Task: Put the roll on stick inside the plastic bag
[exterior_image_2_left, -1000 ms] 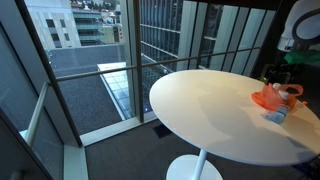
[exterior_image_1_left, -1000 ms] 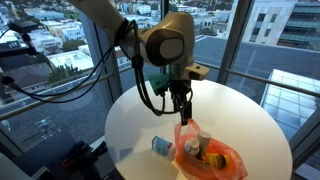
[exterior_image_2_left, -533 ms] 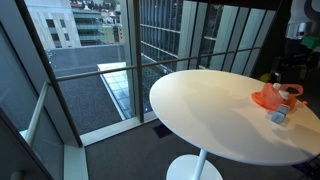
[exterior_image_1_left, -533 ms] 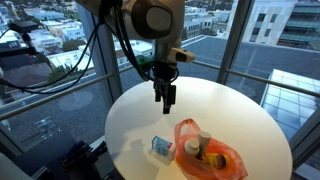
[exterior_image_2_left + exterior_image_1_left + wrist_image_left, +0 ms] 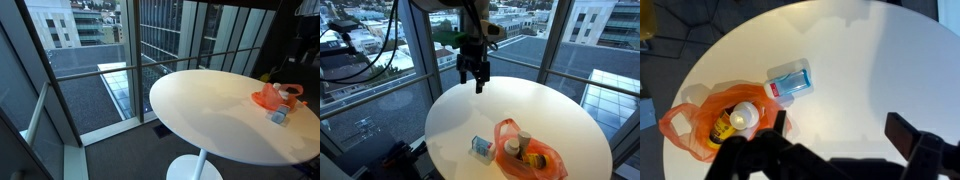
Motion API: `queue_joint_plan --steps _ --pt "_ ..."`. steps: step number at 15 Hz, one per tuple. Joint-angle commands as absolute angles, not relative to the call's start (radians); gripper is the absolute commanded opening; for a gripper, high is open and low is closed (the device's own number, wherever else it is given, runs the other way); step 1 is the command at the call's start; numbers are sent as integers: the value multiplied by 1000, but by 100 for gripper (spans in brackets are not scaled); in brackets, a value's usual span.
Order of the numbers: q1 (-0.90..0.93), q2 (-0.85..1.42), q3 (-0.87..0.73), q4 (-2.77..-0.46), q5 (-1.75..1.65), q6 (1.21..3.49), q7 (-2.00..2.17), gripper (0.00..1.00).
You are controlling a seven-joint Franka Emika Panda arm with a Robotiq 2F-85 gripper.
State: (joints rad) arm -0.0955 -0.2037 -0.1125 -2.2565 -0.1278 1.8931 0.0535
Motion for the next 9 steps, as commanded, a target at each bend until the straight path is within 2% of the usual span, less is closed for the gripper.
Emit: queue_joint_plan --steps 1,9 --pt "-78 -313 -112 -2291 -66 1854 -93 100" --pt "-61 -493 -83 -2339 9 1821 -47 100"
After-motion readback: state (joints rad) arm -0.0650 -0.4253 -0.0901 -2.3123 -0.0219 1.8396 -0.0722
